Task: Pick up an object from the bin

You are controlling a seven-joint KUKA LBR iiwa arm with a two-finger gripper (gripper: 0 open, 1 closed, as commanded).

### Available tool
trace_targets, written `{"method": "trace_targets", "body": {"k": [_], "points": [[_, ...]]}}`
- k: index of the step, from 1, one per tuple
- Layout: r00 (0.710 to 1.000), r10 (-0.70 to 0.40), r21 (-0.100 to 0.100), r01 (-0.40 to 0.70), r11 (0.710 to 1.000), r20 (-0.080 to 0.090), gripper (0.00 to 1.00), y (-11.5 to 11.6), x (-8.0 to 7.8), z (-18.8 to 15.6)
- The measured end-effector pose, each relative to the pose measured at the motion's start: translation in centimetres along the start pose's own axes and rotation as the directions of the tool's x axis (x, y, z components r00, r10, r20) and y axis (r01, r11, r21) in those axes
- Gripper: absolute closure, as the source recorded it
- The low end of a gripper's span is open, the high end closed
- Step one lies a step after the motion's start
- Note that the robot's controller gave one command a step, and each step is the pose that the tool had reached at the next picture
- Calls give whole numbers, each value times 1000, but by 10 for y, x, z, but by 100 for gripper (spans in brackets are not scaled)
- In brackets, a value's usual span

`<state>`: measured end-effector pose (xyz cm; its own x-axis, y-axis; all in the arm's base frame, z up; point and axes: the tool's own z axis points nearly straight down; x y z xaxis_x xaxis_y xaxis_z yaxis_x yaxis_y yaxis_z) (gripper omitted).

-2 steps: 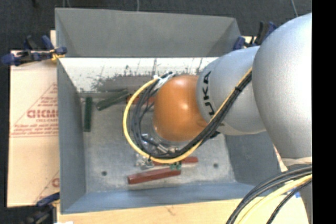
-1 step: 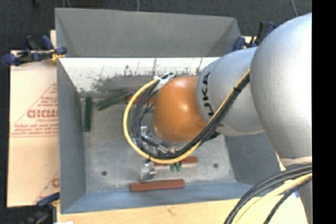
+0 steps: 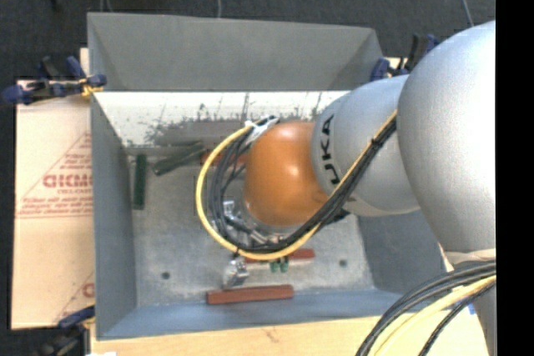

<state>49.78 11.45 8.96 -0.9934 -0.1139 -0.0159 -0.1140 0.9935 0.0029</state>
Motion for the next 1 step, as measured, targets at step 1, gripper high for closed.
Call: {"method": "trace_targets", "body": {"k": [1], "points": [[1000, 11, -1, -11, 1000, -2, 0, -2, 0, -1]]}}
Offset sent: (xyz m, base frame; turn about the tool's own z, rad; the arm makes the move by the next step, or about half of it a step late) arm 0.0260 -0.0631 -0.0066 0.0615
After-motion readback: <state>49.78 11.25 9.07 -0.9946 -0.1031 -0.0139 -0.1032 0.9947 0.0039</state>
